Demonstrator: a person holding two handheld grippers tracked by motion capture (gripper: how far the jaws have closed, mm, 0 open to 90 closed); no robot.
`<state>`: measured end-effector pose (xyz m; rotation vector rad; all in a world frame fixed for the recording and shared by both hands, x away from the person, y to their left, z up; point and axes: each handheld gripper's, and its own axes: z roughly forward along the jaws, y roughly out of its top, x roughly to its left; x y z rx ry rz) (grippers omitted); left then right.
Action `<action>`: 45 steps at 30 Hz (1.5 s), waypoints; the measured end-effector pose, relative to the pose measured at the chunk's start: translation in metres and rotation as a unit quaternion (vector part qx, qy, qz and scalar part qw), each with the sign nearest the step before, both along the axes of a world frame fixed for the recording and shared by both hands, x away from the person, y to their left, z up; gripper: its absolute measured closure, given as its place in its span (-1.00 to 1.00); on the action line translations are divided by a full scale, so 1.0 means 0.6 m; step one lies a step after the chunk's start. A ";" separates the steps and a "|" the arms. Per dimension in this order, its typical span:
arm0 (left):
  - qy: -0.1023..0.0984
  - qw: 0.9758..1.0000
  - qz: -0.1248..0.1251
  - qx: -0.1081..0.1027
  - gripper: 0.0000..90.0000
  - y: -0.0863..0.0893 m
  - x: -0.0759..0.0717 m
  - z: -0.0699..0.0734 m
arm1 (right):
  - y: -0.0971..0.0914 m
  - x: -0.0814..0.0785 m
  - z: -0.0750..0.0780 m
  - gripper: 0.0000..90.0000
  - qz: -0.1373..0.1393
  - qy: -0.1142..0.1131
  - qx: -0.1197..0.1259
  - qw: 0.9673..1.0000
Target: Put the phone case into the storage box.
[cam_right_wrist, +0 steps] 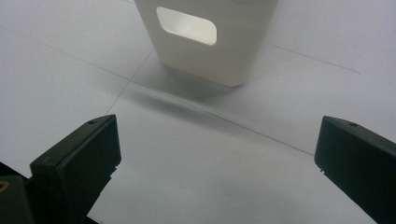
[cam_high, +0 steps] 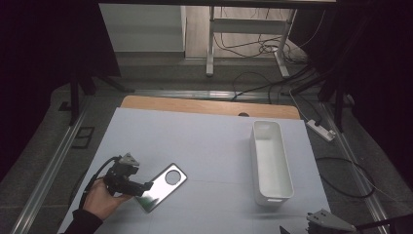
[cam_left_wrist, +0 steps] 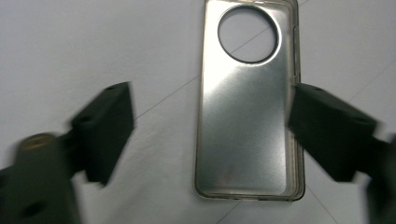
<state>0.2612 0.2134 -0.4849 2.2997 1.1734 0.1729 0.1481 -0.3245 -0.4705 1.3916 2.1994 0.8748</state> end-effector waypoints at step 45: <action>0.022 0.998 -0.013 0.049 -0.28 -0.013 0.005 -0.066 | 0.001 0.000 0.000 -1.00 0.001 0.002 -0.001 1.000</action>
